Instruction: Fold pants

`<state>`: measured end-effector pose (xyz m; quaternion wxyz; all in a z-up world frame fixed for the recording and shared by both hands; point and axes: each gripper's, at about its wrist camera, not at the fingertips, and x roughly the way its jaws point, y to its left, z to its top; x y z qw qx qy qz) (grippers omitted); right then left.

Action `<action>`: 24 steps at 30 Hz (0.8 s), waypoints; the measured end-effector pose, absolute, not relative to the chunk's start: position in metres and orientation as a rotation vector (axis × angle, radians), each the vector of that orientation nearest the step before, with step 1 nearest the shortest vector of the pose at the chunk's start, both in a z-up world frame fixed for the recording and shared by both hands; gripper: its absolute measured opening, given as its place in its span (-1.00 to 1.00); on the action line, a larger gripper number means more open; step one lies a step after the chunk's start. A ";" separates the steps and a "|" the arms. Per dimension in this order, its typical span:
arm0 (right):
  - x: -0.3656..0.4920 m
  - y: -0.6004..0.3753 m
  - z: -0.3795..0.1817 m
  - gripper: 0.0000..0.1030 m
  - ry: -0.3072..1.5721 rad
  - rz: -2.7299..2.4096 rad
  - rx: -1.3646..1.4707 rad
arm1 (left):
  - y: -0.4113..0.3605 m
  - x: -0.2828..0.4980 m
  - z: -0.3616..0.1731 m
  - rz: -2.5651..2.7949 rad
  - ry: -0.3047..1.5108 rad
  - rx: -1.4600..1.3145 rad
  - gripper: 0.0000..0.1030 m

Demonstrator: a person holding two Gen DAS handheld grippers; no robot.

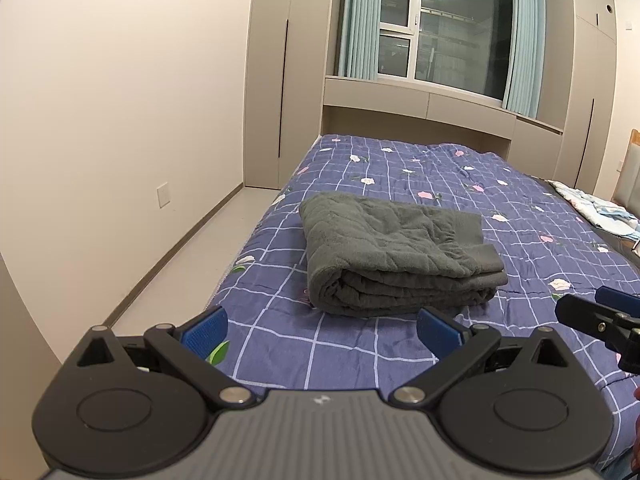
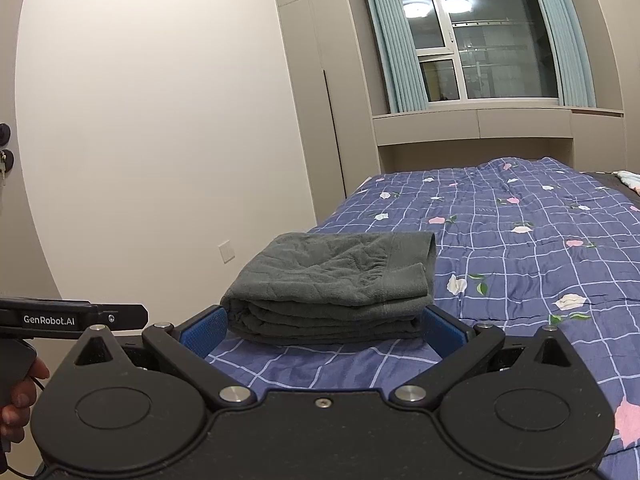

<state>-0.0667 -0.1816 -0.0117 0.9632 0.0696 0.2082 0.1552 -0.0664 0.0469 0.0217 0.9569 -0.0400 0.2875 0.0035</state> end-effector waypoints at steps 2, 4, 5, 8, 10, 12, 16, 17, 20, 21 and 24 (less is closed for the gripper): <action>-0.067 -0.181 -0.013 0.99 0.423 0.314 0.142 | 0.048 -0.066 0.021 0.009 0.589 -0.085 0.99; -0.066 -0.180 -0.014 0.99 0.428 0.314 0.141 | 0.049 -0.065 0.019 0.013 0.597 -0.094 0.99; -0.065 -0.180 -0.015 0.99 0.429 0.314 0.141 | 0.050 -0.065 0.018 0.016 0.601 -0.098 0.99; -0.064 -0.179 -0.017 0.99 0.434 0.316 0.138 | 0.049 -0.063 0.016 0.024 0.615 -0.087 0.99; -0.062 -0.177 -0.019 0.99 0.441 0.317 0.134 | 0.048 -0.060 0.013 0.029 0.620 -0.073 0.99; -0.060 -0.176 -0.021 0.99 0.448 0.320 0.132 | 0.047 -0.058 0.010 0.026 0.627 -0.067 0.99; -0.054 -0.175 -0.025 0.99 0.468 0.322 0.127 | 0.046 -0.053 0.006 0.018 0.644 -0.067 0.99; -0.053 -0.175 -0.026 0.99 0.472 0.322 0.127 | 0.046 -0.051 0.005 0.018 0.650 -0.067 0.99; -0.049 -0.174 -0.029 0.99 0.483 0.318 0.125 | 0.046 -0.047 0.001 0.019 0.666 -0.069 0.99; -0.047 -0.174 -0.030 0.99 0.487 0.318 0.125 | 0.046 -0.045 0.000 0.020 0.671 -0.068 0.99; -0.043 -0.175 -0.034 0.99 0.500 0.315 0.125 | 0.046 -0.040 -0.002 0.018 0.684 -0.072 0.99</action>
